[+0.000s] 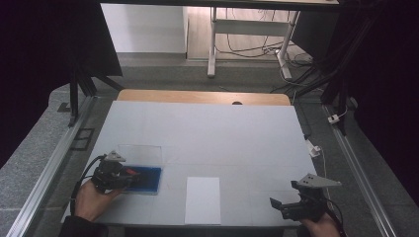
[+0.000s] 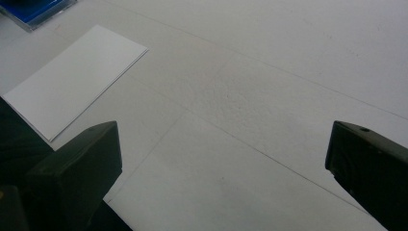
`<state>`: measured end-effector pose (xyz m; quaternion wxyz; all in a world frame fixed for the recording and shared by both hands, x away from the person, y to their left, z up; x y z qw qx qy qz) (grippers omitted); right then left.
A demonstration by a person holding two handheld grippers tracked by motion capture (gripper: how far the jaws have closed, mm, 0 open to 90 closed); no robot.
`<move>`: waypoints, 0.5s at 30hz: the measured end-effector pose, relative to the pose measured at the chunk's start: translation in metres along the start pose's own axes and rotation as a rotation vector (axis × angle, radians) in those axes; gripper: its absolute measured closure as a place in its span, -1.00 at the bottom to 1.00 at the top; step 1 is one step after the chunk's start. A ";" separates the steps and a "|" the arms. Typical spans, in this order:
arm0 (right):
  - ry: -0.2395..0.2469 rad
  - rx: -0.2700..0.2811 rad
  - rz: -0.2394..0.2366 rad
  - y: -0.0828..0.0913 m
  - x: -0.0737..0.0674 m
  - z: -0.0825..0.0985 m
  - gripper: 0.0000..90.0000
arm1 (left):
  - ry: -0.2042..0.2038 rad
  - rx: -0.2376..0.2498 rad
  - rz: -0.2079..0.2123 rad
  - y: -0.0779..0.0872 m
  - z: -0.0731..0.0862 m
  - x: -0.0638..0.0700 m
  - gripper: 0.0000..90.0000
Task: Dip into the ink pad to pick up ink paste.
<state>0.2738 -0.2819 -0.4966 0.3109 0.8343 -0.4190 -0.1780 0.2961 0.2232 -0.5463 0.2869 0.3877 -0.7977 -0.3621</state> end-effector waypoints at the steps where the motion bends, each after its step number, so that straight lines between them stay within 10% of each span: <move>1: 0.000 -0.001 0.000 0.000 0.000 0.000 -1.00 | 0.001 -0.003 0.002 -0.001 0.000 0.000 0.28; 15: 0.001 -0.003 -0.003 0.000 0.000 0.000 -1.00 | -0.028 -0.019 -0.023 -0.006 0.004 0.001 0.29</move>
Point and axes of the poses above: each handheld gripper's, and its own axes: y roughly backward along the jaws, z roughly out of its underside, x roughly to its right, the point moved 6 cm from there along -y, roughly forward along the jaws, and after that the axes turned 4 degrees about z, right-handed, at the moved point
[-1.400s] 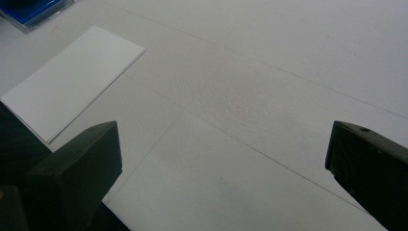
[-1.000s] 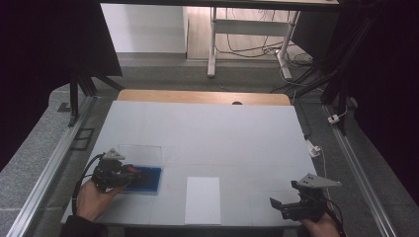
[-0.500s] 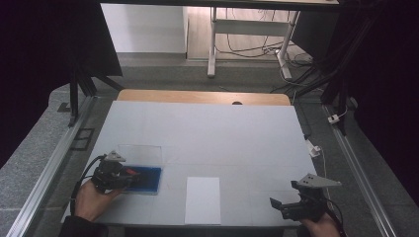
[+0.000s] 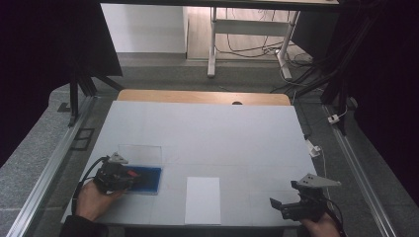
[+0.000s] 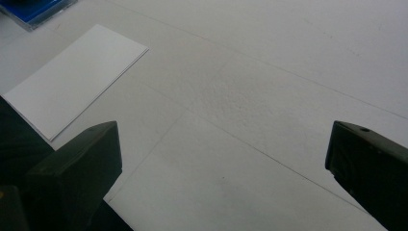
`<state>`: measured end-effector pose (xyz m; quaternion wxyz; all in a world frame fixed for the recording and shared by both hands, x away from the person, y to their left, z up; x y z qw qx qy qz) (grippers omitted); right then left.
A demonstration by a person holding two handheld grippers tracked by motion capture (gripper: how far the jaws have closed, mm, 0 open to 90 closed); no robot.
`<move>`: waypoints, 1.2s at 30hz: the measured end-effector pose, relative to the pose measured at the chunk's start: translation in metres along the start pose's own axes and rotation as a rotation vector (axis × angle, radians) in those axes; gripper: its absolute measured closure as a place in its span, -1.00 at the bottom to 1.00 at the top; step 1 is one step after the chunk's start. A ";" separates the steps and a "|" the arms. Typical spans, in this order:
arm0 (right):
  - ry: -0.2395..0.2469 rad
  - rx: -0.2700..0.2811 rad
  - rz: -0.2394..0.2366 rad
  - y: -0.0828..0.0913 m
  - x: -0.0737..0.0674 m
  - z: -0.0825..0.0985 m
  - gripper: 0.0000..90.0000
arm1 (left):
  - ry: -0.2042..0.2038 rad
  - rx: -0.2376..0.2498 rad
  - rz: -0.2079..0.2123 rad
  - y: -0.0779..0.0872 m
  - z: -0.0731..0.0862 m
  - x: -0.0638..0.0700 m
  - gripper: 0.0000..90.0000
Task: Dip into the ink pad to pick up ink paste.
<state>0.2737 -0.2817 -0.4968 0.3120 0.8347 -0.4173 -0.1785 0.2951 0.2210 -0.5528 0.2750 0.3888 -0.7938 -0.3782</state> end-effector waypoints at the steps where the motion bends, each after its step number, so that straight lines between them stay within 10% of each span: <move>1: 0.001 0.000 0.000 0.000 0.000 0.000 -1.00 | -0.002 0.001 -0.003 0.000 0.000 0.000 0.29; 11: 0.003 -0.003 0.002 0.000 0.000 0.000 -1.00 | -0.077 -0.016 -0.075 -0.002 0.000 0.008 0.30; 23: -0.003 0.003 0.001 0.000 0.000 0.000 -1.00 | 0.021 0.024 0.013 -0.001 0.003 -0.001 0.30; 36: -0.004 -0.002 0.002 0.000 0.000 0.000 -1.00 | -0.014 -0.008 -0.038 -0.001 0.000 0.004 0.29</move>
Point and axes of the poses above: each handheld gripper's, and its own axes: y roughly backward along the jaws, z roughly out of its underside, x roughly to its right, the point moved 6 cm from there along -y, roughly forward along the jaws, and after that the axes turned 4 degrees about z, right-handed, at the moved point
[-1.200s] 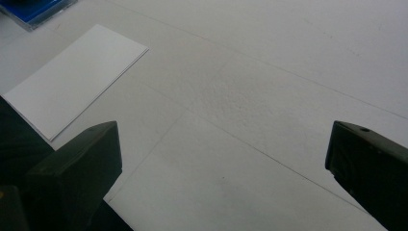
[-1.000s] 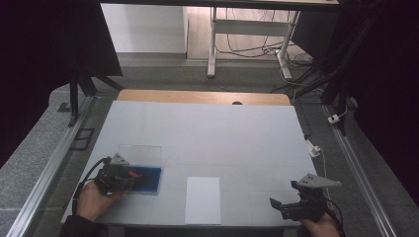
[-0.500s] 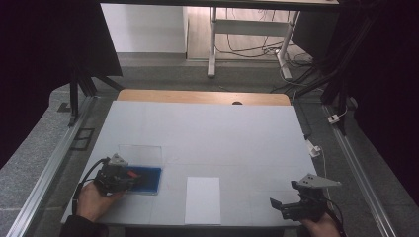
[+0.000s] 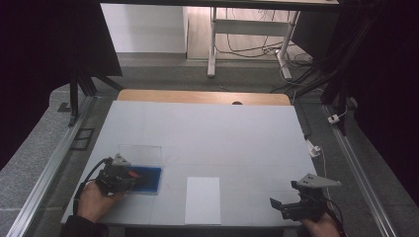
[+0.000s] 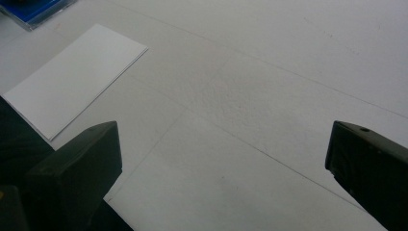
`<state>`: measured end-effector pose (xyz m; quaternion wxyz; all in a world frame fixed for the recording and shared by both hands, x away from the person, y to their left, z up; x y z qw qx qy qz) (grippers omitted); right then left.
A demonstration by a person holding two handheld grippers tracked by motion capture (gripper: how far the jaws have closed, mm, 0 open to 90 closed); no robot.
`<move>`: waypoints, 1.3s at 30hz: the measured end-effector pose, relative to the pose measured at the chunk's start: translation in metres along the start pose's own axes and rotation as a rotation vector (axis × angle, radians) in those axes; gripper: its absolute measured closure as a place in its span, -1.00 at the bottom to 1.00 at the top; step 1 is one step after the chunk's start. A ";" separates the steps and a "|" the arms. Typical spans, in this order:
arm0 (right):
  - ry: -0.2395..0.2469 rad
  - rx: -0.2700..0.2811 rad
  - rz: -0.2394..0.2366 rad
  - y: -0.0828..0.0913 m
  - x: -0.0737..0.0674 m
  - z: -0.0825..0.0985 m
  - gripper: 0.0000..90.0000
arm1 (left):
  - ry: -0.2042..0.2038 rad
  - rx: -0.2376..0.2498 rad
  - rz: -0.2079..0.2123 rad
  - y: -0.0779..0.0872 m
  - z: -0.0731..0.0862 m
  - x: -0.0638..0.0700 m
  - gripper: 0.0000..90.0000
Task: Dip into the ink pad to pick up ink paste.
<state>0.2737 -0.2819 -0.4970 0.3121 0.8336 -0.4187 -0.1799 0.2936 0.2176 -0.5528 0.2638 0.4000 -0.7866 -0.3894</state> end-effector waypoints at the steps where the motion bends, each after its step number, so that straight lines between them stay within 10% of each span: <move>1: 0.000 0.000 0.000 0.000 0.000 0.000 -1.00 | 0.008 0.002 0.007 0.000 0.000 0.000 0.29; 39: 0.006 -0.002 -0.003 0.000 0.000 0.000 -1.00 | 0.044 0.192 0.079 0.033 -0.020 0.017 0.28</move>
Point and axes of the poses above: each handheld gripper's, and its own axes: y roughly backward along the jaws, z roughly out of its underside, x roughly to its right, the point moved 6 cm from there along -y, roughly forward along the jaws, and after that the axes turned 4 degrees about z, right-handed, at the moved point
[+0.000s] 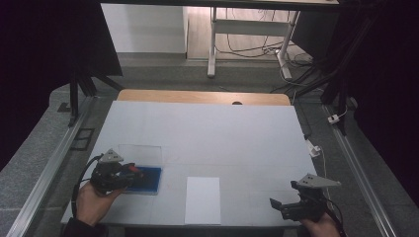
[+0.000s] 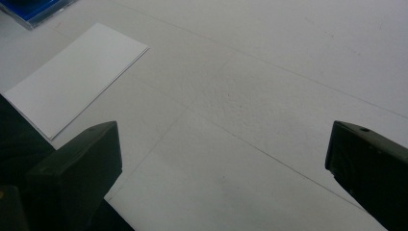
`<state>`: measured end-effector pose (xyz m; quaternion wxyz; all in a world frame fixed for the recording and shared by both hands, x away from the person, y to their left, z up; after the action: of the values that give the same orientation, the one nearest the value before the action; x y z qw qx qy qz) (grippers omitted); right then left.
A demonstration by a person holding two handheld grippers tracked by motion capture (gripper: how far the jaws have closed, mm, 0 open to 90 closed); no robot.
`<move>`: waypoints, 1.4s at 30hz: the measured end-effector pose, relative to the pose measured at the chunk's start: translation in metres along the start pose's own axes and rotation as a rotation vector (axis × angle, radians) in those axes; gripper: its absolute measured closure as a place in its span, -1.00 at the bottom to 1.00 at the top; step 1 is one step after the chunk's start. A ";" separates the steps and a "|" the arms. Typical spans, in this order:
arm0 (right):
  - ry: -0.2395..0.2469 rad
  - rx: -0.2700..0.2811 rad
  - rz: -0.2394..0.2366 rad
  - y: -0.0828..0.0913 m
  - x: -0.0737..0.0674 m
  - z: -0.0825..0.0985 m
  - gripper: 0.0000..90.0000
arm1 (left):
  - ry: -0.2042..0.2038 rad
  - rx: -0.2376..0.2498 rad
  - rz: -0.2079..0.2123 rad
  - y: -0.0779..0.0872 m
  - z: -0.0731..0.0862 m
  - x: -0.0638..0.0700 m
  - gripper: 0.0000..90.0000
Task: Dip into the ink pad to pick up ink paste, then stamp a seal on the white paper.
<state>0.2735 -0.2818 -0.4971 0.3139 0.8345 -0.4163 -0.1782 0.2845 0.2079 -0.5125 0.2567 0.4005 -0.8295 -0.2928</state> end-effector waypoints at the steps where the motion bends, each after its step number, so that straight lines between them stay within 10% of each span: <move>1: -0.001 0.002 0.000 0.000 0.000 0.000 -1.00 | -0.004 0.006 0.004 0.001 -0.001 0.002 0.28; 42: -0.010 -0.009 0.000 -0.001 0.000 0.000 -1.00 | -0.158 0.054 0.125 -0.009 -0.031 0.057 0.28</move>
<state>0.2740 -0.2820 -0.4978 0.3157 0.8321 -0.4171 -0.1843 0.2780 0.1480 -0.4866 0.1975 0.3303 -0.8781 -0.2843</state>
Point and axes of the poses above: each handheld gripper's, and its own axes: y roughly backward along the jaws, z roughly out of its underside, x roughly to its right, the point moved 6 cm from there along -y, roughly forward along the jaws, and after that the axes turned 4 degrees about z, right-handed, at the moved point
